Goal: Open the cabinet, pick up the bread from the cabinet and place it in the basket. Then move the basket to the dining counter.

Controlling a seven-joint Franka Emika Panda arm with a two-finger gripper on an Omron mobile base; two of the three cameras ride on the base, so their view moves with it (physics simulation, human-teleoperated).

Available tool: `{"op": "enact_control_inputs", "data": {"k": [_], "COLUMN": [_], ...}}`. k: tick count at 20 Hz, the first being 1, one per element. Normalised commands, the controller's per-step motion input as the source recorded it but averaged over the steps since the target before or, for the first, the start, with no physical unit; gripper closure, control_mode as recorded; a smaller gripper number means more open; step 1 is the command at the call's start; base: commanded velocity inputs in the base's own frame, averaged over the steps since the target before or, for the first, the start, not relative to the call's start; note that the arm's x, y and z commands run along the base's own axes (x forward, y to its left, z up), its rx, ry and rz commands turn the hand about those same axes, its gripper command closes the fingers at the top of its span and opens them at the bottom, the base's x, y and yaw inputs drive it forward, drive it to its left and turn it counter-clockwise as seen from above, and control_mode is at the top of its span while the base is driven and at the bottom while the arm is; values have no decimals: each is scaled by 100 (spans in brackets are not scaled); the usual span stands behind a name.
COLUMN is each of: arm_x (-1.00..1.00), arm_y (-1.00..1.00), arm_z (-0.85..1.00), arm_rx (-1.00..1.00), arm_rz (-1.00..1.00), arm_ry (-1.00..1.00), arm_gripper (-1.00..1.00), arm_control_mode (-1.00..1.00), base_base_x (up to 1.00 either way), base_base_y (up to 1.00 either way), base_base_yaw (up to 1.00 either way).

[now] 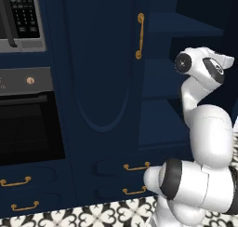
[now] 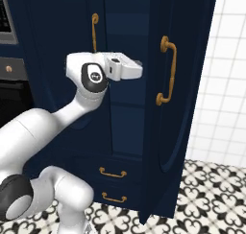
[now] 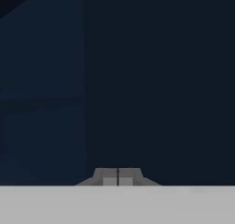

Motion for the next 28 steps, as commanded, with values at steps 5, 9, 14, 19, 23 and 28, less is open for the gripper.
{"op": "enact_control_inputs", "data": {"k": [5,9,14,19,23,28], "arm_x": [19,0,18,25,0,-39], "arm_y": [-25,-45,-97,-100,-100,-11], "arm_z": [0,-1,-22,-13,0,2], "arm_rx": [-5,-7,0,0,2,12], "arm_rz": [-10,-13,-1,0,0,0], "arm_ry": [24,10,-1,0,-2,-6], "arm_gripper": [100,100,100,100,100,100], "arm_control_mode": [-100,-100,-100,-100,-100,-100], "base_base_x": [0,0,0,0,0,0], "base_base_y": [0,0,0,0,0,0], "base_base_yaw": [0,0,0,0,0,0]}}
